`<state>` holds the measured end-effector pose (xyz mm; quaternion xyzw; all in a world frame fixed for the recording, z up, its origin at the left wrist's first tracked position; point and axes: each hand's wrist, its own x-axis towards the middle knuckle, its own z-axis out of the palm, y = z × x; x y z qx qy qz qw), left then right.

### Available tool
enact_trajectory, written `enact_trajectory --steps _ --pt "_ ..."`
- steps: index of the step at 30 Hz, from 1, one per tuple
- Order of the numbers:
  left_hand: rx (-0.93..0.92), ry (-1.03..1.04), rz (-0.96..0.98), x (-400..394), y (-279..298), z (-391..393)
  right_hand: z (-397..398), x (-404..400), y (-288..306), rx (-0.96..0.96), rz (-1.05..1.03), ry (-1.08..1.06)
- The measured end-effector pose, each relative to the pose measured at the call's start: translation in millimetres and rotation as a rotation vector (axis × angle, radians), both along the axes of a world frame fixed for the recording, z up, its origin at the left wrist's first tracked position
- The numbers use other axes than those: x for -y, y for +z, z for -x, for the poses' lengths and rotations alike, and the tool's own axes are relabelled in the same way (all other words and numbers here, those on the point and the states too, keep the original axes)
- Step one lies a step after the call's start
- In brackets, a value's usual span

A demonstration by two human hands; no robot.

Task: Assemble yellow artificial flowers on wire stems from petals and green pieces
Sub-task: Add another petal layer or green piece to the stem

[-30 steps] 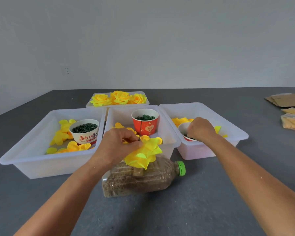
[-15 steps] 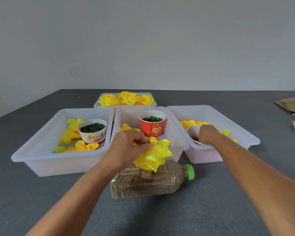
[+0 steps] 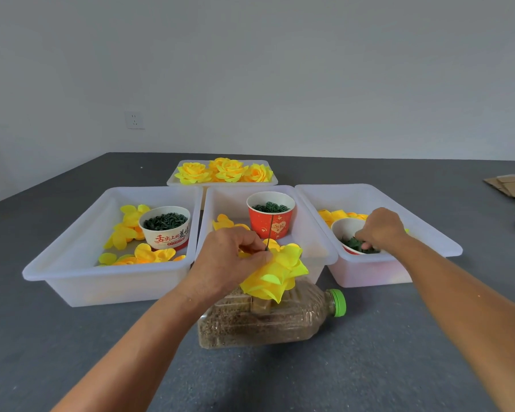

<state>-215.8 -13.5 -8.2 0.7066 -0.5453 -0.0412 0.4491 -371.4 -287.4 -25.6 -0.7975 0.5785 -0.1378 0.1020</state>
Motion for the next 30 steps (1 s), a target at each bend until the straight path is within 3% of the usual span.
enact_trajectory --steps 5,7,16,30 --pt "-0.003 -0.004 0.013 -1 -1 0 13 3 7 0.542 -0.298 -0.051" --pt "-0.003 0.001 0.009 0 -1 0 18 1 8 0.669 -0.338 -0.057" --pt "-0.013 -0.004 -0.001 -1 1 2 24 -9 4 0.639 -0.252 -0.024" --pt "-0.012 -0.007 0.003 -2 1 3 23 -17 -2 0.93 -0.296 0.034"
